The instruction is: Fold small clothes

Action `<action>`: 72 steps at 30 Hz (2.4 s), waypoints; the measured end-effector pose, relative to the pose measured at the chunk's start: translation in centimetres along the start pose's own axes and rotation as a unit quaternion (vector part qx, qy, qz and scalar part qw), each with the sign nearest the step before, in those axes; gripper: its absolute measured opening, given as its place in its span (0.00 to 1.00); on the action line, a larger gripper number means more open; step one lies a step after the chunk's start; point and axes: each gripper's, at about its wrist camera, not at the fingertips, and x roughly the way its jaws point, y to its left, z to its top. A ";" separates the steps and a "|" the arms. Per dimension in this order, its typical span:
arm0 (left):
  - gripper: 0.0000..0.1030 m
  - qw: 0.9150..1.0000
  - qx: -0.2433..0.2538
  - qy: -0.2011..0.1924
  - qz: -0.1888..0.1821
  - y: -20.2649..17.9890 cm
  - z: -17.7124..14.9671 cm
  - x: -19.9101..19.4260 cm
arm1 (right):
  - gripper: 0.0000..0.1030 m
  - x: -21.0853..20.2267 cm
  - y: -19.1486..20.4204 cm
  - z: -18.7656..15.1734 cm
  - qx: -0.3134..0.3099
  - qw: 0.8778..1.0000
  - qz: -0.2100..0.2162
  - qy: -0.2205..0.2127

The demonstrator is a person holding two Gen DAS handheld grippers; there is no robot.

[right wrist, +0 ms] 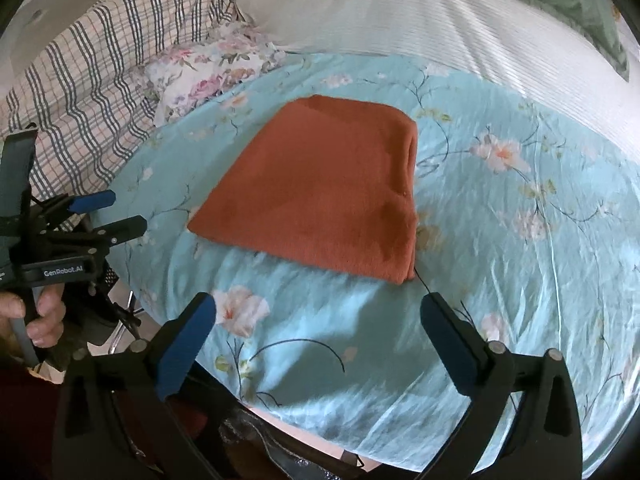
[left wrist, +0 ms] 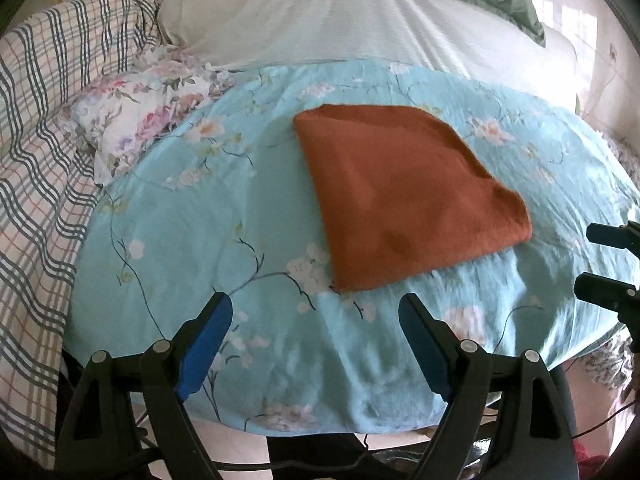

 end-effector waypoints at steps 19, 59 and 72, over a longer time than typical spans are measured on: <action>0.84 1.000 0.010 0.010 -0.012 -0.7 1.0 0.5 | 0.99 1.5 -0.5 0.1 0.011 1.000 0.005 0.017; 0.84 1.000 0.012 0.016 -0.020 -0.5 1.6 1.2 | 0.99 2.0 -0.7 0.8 0.014 1.000 0.020 0.012; 0.84 1.000 0.013 0.016 -0.020 -0.4 1.7 1.3 | 0.99 2.0 -0.9 0.8 0.013 1.000 0.021 0.012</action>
